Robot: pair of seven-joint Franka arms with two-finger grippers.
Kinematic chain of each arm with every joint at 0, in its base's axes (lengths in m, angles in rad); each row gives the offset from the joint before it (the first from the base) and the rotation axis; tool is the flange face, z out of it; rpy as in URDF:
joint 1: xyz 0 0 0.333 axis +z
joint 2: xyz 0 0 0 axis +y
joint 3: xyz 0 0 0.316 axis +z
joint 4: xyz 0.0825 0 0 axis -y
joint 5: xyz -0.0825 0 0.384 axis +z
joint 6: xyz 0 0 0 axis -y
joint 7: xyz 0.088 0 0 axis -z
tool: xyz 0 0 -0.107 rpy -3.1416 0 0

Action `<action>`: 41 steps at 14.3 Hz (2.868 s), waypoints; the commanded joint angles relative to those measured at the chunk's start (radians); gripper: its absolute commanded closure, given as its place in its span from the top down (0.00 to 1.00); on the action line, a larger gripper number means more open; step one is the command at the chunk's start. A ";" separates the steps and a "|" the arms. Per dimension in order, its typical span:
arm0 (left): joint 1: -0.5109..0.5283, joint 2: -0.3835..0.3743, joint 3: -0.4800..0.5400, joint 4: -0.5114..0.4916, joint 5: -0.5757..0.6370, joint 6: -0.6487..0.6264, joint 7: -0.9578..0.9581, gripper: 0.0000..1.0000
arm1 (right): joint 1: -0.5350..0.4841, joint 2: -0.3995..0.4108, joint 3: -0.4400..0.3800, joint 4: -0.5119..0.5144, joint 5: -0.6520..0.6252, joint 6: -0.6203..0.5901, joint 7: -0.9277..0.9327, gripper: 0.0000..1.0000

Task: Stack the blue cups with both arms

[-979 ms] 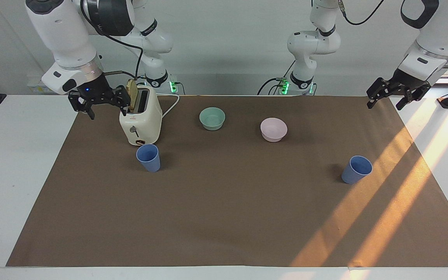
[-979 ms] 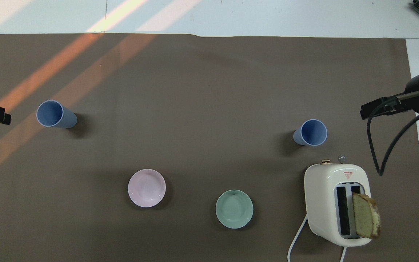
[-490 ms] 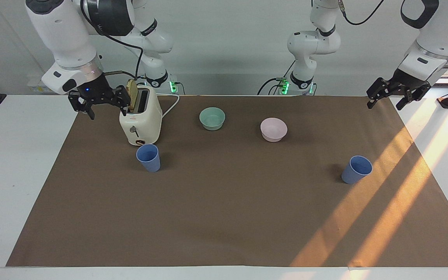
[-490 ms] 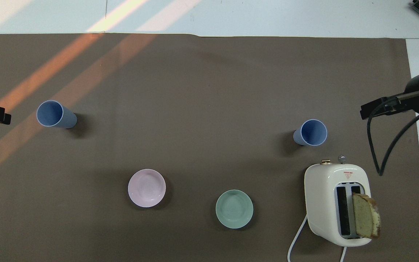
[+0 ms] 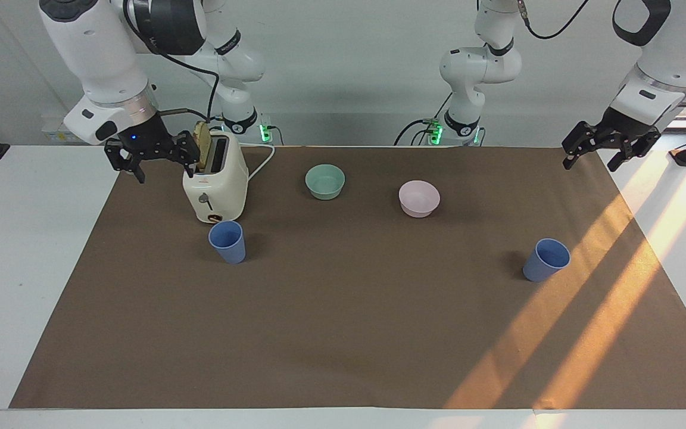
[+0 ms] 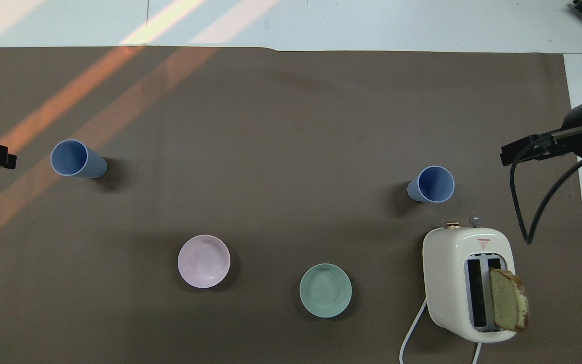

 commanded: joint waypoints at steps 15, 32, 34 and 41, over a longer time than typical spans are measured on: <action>0.080 0.202 0.003 -0.307 -0.043 0.569 0.163 1.00 | -0.010 -0.006 0.009 -0.008 -0.014 -0.007 0.016 1.00; 0.074 0.136 -0.133 -0.356 -0.077 0.497 0.035 0.00 | -0.010 -0.006 0.009 -0.008 -0.014 -0.007 0.016 1.00; 0.074 0.135 -0.230 -0.361 -0.077 0.502 -0.091 0.00 | -0.010 -0.006 0.009 -0.008 -0.014 -0.007 0.016 1.00; 0.036 0.147 -0.494 -0.422 -0.031 0.621 -0.403 0.00 | -0.010 -0.006 0.009 -0.008 -0.014 -0.007 0.016 1.00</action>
